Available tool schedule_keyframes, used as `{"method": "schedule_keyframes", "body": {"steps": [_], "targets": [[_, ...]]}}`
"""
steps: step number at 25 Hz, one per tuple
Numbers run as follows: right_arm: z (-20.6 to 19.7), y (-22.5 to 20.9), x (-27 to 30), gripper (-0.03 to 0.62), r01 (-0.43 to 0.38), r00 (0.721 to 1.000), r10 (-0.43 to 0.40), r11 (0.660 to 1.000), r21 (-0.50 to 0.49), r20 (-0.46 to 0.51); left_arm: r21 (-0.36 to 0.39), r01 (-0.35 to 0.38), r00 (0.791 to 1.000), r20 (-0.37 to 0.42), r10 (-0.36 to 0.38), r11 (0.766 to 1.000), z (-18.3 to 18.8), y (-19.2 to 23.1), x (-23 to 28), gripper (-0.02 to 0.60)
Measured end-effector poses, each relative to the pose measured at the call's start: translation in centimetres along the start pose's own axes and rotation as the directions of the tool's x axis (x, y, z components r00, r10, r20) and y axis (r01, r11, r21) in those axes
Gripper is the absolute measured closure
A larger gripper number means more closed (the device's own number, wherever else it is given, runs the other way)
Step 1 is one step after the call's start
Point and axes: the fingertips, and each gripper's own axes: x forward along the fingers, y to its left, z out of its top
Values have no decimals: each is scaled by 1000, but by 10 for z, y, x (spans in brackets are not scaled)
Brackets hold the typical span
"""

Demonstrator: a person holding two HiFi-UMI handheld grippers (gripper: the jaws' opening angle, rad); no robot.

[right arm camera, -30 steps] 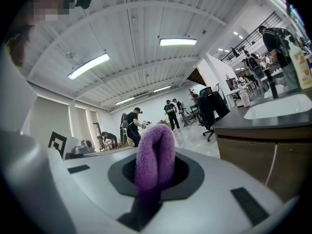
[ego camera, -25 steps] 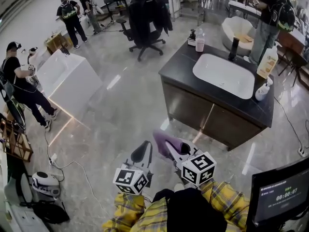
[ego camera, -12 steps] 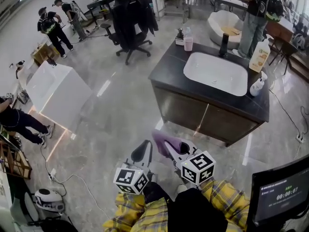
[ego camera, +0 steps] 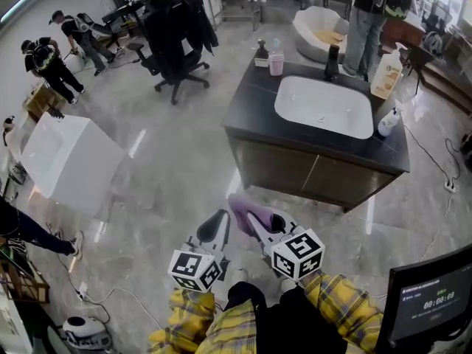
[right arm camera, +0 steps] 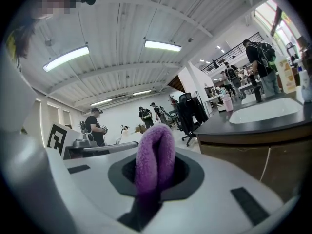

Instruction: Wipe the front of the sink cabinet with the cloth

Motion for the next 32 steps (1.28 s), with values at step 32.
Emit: {"method": "schedule_keyframes", "body": {"steps": [32], "targets": [[-15,-35,36,549,378,919,-390,915,143,63,-11,318,941,-115,-318,948,-18,50,53,549]]}}
